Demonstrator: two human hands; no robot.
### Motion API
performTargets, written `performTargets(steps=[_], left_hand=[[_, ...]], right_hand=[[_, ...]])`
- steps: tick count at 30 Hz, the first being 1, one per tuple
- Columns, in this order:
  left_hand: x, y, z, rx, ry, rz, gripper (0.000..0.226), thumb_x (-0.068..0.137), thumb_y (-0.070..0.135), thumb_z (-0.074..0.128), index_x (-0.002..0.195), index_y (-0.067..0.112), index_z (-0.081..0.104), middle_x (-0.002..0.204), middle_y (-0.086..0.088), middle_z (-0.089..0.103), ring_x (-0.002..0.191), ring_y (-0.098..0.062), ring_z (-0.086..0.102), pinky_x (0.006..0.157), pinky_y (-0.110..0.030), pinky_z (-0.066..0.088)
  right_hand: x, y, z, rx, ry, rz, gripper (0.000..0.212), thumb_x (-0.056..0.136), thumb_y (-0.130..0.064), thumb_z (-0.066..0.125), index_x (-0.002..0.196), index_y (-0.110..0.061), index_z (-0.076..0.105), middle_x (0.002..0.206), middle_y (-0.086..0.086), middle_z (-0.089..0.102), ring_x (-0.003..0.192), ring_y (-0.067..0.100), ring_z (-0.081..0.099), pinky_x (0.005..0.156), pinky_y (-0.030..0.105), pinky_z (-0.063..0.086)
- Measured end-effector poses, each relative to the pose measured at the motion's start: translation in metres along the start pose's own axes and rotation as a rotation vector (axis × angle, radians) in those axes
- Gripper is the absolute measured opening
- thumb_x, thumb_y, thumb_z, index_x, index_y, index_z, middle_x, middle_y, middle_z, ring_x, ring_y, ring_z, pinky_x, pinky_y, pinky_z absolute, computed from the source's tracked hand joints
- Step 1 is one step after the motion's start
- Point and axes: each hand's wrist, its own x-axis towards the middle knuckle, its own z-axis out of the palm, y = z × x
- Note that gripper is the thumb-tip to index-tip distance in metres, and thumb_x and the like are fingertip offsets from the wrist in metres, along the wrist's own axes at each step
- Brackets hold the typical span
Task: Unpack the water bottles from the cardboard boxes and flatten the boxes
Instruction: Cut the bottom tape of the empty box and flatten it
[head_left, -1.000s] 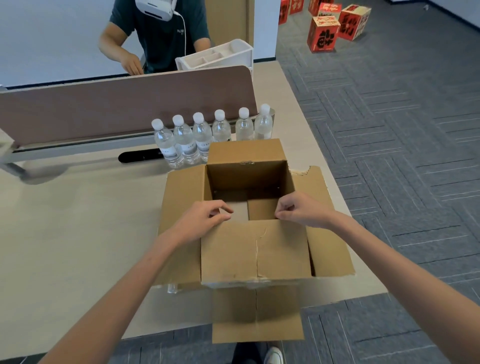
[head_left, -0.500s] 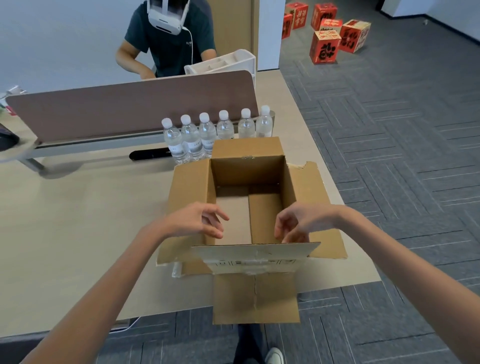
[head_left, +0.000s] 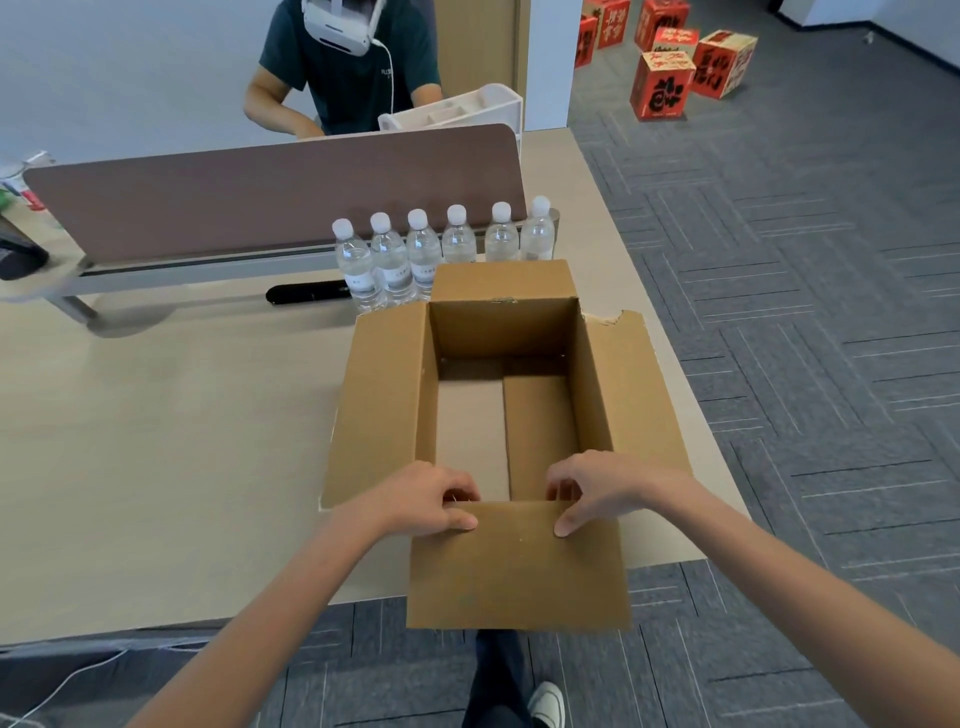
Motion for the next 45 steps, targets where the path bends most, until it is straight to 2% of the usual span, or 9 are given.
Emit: performTargets(steps=[4,12,18,26,30,34,37,41,45], left_hand=[[0.005,-0.001,0.024,0.289,0.164,0.076,0.043,0.100,0.054,0.041,0.127,0.026,0.059,0.117,0.009,0.067,0.108,-0.010,0.057,0.105,-0.030,0.030],[0.010,-0.017,0.057,0.416,0.655,0.237,0.033,0.094,0.040,0.034,0.086,0.029,0.065,0.072,0.015,0.068,0.060,-0.002,0.057,0.079,-0.027,0.049],[0.013,-0.020,0.059,0.424,0.721,0.286,0.029,0.094,0.038,0.038,0.082,0.028,0.063,0.067,0.015,0.065,0.056,-0.002,0.056,0.074,-0.024,0.047],[0.011,-0.026,0.044,0.458,0.563,0.348,0.053,0.106,0.051,0.011,0.112,0.030,0.060,0.095,0.010,0.072,0.085,-0.007,0.066,0.084,-0.029,0.050],[0.011,-0.025,0.038,0.336,0.592,0.341,0.052,0.106,0.049,0.016,0.125,0.027,0.060,0.113,0.008,0.070,0.105,-0.009,0.062,0.098,-0.032,0.042],[0.018,-0.028,0.028,0.362,0.760,0.301,0.037,0.103,0.041,0.033,0.127,0.025,0.057,0.125,0.005,0.062,0.117,-0.010,0.054,0.105,-0.031,0.036],[0.025,-0.032,0.013,0.414,0.838,0.212,0.034,0.100,0.035,0.042,0.132,0.026,0.053,0.142,-0.001,0.048,0.135,-0.016,0.040,0.114,-0.038,0.028],[0.035,-0.031,-0.002,0.342,0.812,-0.113,0.057,0.090,0.029,0.062,0.144,0.029,0.043,0.161,-0.008,0.016,0.150,-0.030,0.009,0.120,-0.053,0.015],[0.046,-0.024,0.002,0.217,0.763,-0.358,0.071,0.091,0.027,0.063,0.153,0.028,0.028,0.163,-0.010,-0.008,0.150,-0.036,-0.009,0.118,-0.059,0.011]], right_hand=[[0.006,-0.001,0.016,-0.142,0.126,-0.032,0.029,0.086,-0.042,0.068,0.104,-0.022,0.058,0.097,-0.008,0.056,0.087,0.011,0.054,0.070,0.024,0.043],[0.012,-0.005,0.045,-0.413,0.376,-0.195,0.025,0.099,-0.028,0.047,0.110,-0.011,0.061,0.110,0.003,0.059,0.106,0.019,0.051,0.084,0.034,0.047],[0.013,0.002,0.050,-0.384,0.455,-0.243,0.023,0.099,-0.029,0.049,0.107,-0.012,0.062,0.106,0.000,0.060,0.100,0.016,0.052,0.078,0.029,0.045],[0.008,0.002,0.036,-0.328,0.262,-0.125,0.043,0.087,-0.055,0.060,0.106,-0.017,0.057,0.105,-0.003,0.058,0.093,0.012,0.051,0.077,0.028,0.046],[0.007,0.007,0.017,0.007,0.162,-0.055,0.041,0.086,-0.057,0.061,0.103,-0.019,0.062,0.101,-0.006,0.063,0.086,0.010,0.055,0.071,0.021,0.041],[0.012,0.015,0.001,0.319,0.589,-0.063,0.010,0.095,-0.033,0.058,0.100,-0.026,0.062,0.096,-0.009,0.063,0.089,0.004,0.059,0.073,0.016,0.044],[0.016,0.018,-0.008,0.333,0.921,0.081,0.012,0.098,-0.025,0.056,0.109,-0.022,0.057,0.097,-0.008,0.059,0.084,0.005,0.055,0.069,0.014,0.042],[0.027,0.029,-0.014,0.318,1.033,0.293,0.025,0.098,-0.025,0.056,0.119,-0.016,0.046,0.105,-0.003,0.052,0.087,0.012,0.052,0.071,0.025,0.041],[0.041,0.043,-0.014,0.157,1.015,0.384,0.031,0.094,-0.028,0.059,0.117,-0.011,0.045,0.115,0.005,0.048,0.104,0.023,0.052,0.077,0.034,0.048]])
